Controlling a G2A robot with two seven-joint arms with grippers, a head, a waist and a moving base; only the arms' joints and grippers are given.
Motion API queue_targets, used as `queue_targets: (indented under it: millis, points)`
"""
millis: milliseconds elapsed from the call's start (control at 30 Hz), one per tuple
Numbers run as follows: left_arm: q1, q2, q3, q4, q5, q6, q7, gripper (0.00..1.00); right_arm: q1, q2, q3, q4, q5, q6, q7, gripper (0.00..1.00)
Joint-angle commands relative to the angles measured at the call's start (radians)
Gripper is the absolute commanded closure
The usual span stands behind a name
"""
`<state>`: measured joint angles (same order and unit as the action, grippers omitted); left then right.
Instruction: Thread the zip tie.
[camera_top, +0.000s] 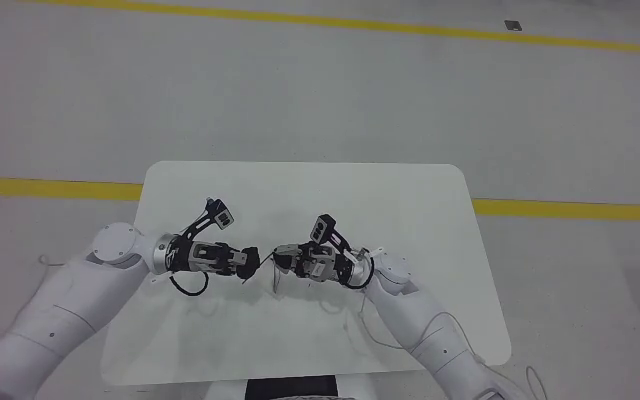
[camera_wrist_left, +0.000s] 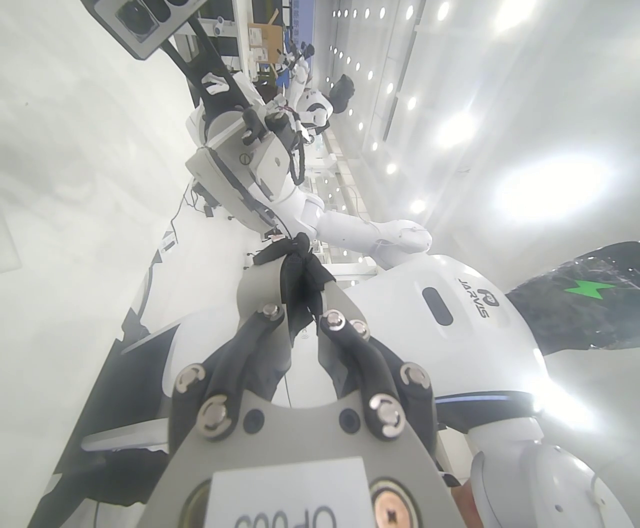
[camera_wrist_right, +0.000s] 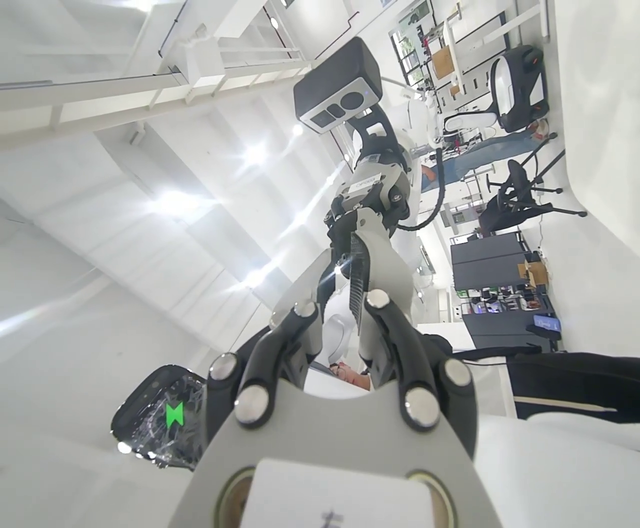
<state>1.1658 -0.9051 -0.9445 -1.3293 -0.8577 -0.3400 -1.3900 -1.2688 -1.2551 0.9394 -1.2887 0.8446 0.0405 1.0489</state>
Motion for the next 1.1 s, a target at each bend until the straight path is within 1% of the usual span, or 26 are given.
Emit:
queue_targets:
  millis: [0, 167, 267, 633, 700, 900, 933, 967, 1000, 1067]
  points:
    - [0.0, 0.0, 0.0, 0.0, 0.0, 0.0, 0.0, 1.0, 0.001, -0.001, -0.001, 0.002, 0.002, 0.0, 0.001, 0.91]
    - [0.0, 0.0, 0.0, 0.0, 0.0, 0.0, 0.0, 1.0, 0.003, -0.003, -0.004, 0.006, 0.006, 0.003, 0.007, 0.84]
    - [0.0, 0.0, 0.0, 0.0, 0.0, 0.0, 0.0, 1.0, 0.004, -0.004, -0.006, 0.009, 0.011, 0.004, 0.011, 0.82]
    - [0.0, 0.0, 0.0, 0.0, 0.0, 0.0, 0.0, 1.0, 0.006, -0.01, -0.016, 0.012, 0.016, 0.007, 0.015, 0.82]
    - [0.0, 0.0, 0.0, 0.0, 0.0, 0.0, 0.0, 1.0, 0.006, -0.01, -0.016, 0.013, 0.019, 0.005, 0.015, 0.83]
    - [0.0, 0.0, 0.0, 0.0, 0.0, 0.0, 0.0, 1.0, 0.004, -0.013, -0.017, 0.012, 0.025, 0.001, 0.01, 0.93]
    - [0.0, 0.0, 0.0, 0.0, 0.0, 0.0, 0.0, 1.0, 0.003, -0.013, -0.017, 0.012, 0.025, 0.001, 0.009, 0.93]
    - [0.0, 0.0, 0.0, 0.0, 0.0, 0.0, 0.0, 1.0, 0.003, -0.013, -0.018, 0.012, 0.024, 0.001, 0.009, 0.95]
    - [0.0, 0.0, 0.0, 0.0, 0.0, 0.0, 0.0, 1.0, 0.003, -0.013, -0.018, 0.012, 0.023, 0.001, 0.008, 0.99]
    - [0.0, 0.0, 0.0, 0.0, 0.0, 0.0, 0.0, 1.0, 0.003, -0.014, -0.018, 0.012, 0.023, 0.001, 0.008, 1.0]
